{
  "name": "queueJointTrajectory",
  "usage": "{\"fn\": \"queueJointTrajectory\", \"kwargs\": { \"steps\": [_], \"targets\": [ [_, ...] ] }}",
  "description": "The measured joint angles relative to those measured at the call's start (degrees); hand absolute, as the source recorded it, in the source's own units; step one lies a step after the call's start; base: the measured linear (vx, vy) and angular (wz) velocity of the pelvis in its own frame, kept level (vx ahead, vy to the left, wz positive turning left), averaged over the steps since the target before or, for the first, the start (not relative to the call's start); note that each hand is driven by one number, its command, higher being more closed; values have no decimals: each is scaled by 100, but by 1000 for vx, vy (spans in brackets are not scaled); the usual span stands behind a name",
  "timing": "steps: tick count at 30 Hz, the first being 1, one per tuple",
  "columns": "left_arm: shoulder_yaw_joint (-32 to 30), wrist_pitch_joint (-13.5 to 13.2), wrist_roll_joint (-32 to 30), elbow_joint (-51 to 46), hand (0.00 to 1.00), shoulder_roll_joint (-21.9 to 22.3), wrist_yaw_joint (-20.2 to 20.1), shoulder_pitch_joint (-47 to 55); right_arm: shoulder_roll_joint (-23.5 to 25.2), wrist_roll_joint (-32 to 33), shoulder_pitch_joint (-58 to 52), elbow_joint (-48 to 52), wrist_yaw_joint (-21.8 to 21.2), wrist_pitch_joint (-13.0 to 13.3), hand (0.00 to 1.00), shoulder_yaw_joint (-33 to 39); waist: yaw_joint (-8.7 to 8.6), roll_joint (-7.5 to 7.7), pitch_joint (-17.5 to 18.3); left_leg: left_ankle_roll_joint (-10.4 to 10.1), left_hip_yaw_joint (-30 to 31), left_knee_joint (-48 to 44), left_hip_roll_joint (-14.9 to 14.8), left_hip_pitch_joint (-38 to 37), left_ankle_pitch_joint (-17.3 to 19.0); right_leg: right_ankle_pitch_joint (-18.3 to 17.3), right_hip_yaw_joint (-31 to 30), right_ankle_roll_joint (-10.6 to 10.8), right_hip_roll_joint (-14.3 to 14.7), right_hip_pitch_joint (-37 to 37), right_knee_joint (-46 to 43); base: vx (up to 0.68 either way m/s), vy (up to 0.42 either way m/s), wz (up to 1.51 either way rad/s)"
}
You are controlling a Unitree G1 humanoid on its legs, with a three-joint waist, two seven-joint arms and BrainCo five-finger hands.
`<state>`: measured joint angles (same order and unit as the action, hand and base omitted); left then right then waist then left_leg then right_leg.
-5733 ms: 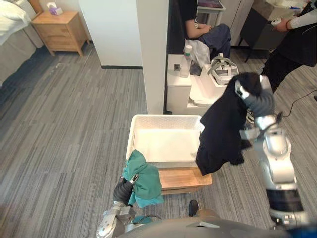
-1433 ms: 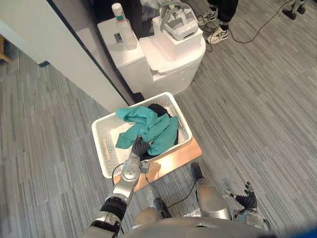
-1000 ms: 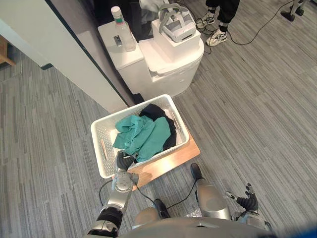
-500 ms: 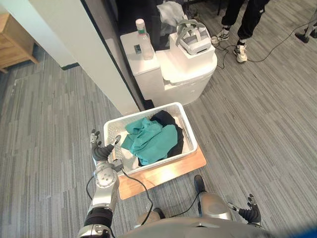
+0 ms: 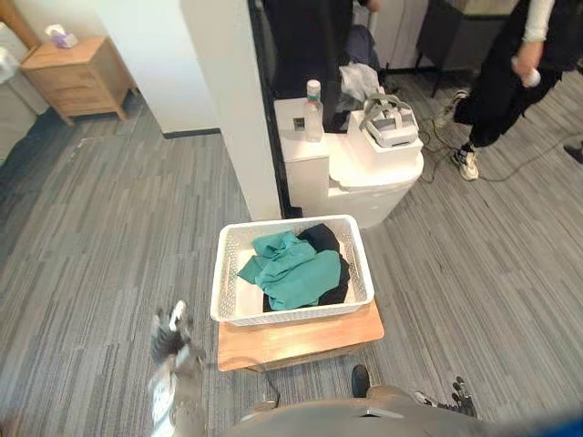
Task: Tidy the bed and pick cloth on bed and put in laundry
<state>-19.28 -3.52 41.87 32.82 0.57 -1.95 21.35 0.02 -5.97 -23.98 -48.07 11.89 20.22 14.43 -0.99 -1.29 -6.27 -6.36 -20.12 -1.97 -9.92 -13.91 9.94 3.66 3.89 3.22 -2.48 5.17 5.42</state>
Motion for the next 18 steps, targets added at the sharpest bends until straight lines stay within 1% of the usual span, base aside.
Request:
{"fn": "queueJointTrajectory", "kwargs": {
  "steps": [2,3,4,5,6,7,8,9,10,11,13,14,15,16,18],
  "targets": [
    [-55,51,-493,580,0,186,-297,194,127,-61,-103,-4,-22,112,0,191,108,26,106,0,9,29,-10,-22,0,-39,52,1,0,38,0,-3,-13,12],
    [-124,28,-857,952,0,286,-442,303,192,-152,-114,-4,-33,166,0,310,154,40,171,2,5,75,-12,-46,-12,-45,91,5,-4,56,0,2,-14,12],
    [-160,-3,-1081,1128,0,327,-454,341,218,-177,-107,-4,-36,191,0,357,172,44,176,1,0,103,-12,-84,-22,-52,113,9,-6,89,0,-1,-14,15],
    [-294,-146,-1515,1357,0,376,-499,391,237,-222,-113,-9,-44,229,0,428,202,38,210,0,-1,145,-18,-136,-31,-78,150,19,-7,143,1,2,-13,15],
    [-391,-344,-2168,1484,0,343,-448,425,243,-225,-93,-12,-51,251,0,499,211,9,277,-3,-9,181,-20,-137,-50,-99,175,42,-12,144,1,6,-8,13],
    [-393,-469,-2718,1600,0,338,-390,421,235,-225,-51,-7,-54,283,0,563,212,-33,301,-3,-16,190,-16,-137,-54,-98,178,42,-21,142,0,9,-5,6],
    [-392,-486,-2910,1613,0,331,-388,421,228,-225,-43,-6,-56,284,0,592,212,-36,303,-4,-22,195,-15,-137,-54,-98,178,41,-23,140,0,0,0,0],
    [-392,-498,-3348,1670,0,331,-382,420,224,-225,-46,-8,-56,285,0,676,211,-101,351,-5,-28,198,-14,-138,-55,-98,178,42,-25,140,0,0,0,0],
    [-417,-451,-3746,1734,0,330,-319,355,225,-224,-44,-13,-54,284,0,764,211,-157,390,-9,-56,210,-18,-151,-57,-101,174,45,-20,140,0,0,0,0],
    [-439,-437,-3920,1791,0,326,-268,305,219,-224,-42,-12,-54,284,0,777,212,-182,404,-13,-74,220,-23,-158,-59,-102,172,46,-14,140,0,21,-6,-5],
    [-484,-112,-4627,1809,0,308,-145,168,216,-223,-10,-20,-51,276,0,850,212,-230,424,-46,-135,289,-52,-214,-78,-104,139,41,31,138,1,9,-19,-9],
    [-515,7,-4844,1810,0,305,-131,132,216,-224,-5,-20,-52,274,0,859,208,-237,426,-46,-140,287,-61,-215,-79,-106,139,38,41,138,1,2,-38,-5],
    [-517,298,-5232,1816,0,287,-136,53,216,-245,6,-25,-56,269,0,863,211,-239,427,-53,-153,284,-80,-216,-82,-112,140,29,60,138,1,0,0,0],
    [-519,438,-5371,1819,0,278,-141,13,216,-297,15,-25,-59,269,0,865,211,-240,427,-58,-155,283,-88,-217,-85,-115,140,25,69,137,2,2,-37,-1],
    [-511,969,-5685,1826,0,243,-192,-86,192,-623,103,-92,-122,269,0,864,209,-241,425,-83,-173,282,-126,-228,-96,-119,129,15,112,132,3,-3,-36,-2]
  ]
}}
